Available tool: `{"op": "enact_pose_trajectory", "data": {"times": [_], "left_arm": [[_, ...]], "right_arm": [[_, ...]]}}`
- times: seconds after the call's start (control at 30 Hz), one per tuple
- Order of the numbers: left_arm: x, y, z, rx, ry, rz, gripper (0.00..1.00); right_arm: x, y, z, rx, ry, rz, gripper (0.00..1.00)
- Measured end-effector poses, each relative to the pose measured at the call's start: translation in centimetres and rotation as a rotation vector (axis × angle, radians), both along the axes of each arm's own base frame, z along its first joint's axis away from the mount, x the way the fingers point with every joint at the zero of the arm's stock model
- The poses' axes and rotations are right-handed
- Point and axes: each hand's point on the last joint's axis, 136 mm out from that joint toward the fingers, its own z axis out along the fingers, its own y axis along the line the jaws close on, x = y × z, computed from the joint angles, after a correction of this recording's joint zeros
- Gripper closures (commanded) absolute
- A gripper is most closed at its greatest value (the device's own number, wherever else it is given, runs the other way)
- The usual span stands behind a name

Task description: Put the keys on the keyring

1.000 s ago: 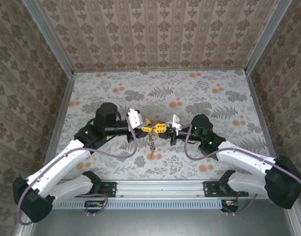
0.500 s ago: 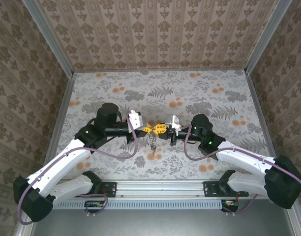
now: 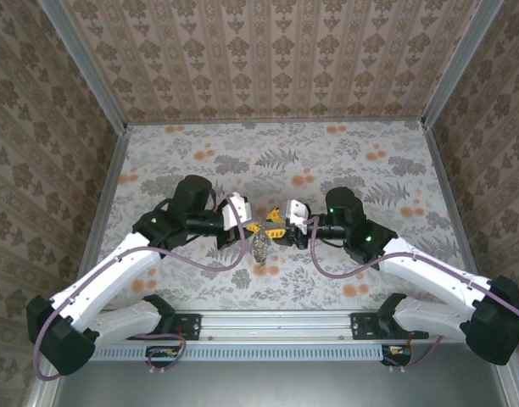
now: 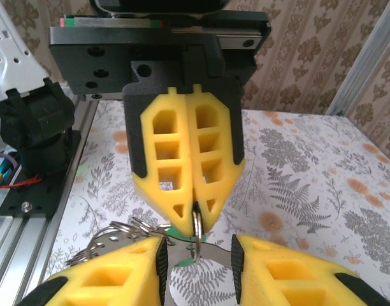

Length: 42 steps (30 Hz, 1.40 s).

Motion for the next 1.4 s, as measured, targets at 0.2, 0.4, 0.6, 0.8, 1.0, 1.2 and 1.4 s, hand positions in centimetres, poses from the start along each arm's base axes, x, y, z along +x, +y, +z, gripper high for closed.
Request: {"op": "enact_pose_trajectory", "data": {"times": [0.2,0.4,0.6,0.8,1.0,1.2,1.4], "left_arm": [[-0.6,-0.5,-0.9,0.048,0.002,-0.030,1.00],[-0.6,-0.7,-1.2,0.057,-0.002,-0.033,1.00],[-0.5,-0.7,-1.0,0.057,-0.012,-0.030,1.00],[-0.2,-0.6,-1.0,0.065,-0.021,-0.017,1.00],[0.1,-0.5,-0.5,0.051,-0.039,0.006,0.77],[-0.1,0.0,0.4,-0.004,-0.082,0.022,0.76],[0.1,-0.4,1.0,-0.039,-0.079,0.027,0.77]], "right_arm": [[0.3,0.3,-1.2,-0.054,0.041,0.009,0.68],[0.3,0.3,-2.2,-0.084,0.076,0.009,0.70],[0.3,0.3,-2.5,-0.090,0.095,0.003,0.83],[0.3,0.4,-2.9,-0.094,0.127,0.006,1.00],[0.6,0.7,-2.4,-0.050,0.146,-0.009,1.00],[0.8,0.7,-1.4,0.100,0.193,-0.019,1.00],[0.7,0.6,0.0,0.197,0.167,-0.013,1.00]]}}
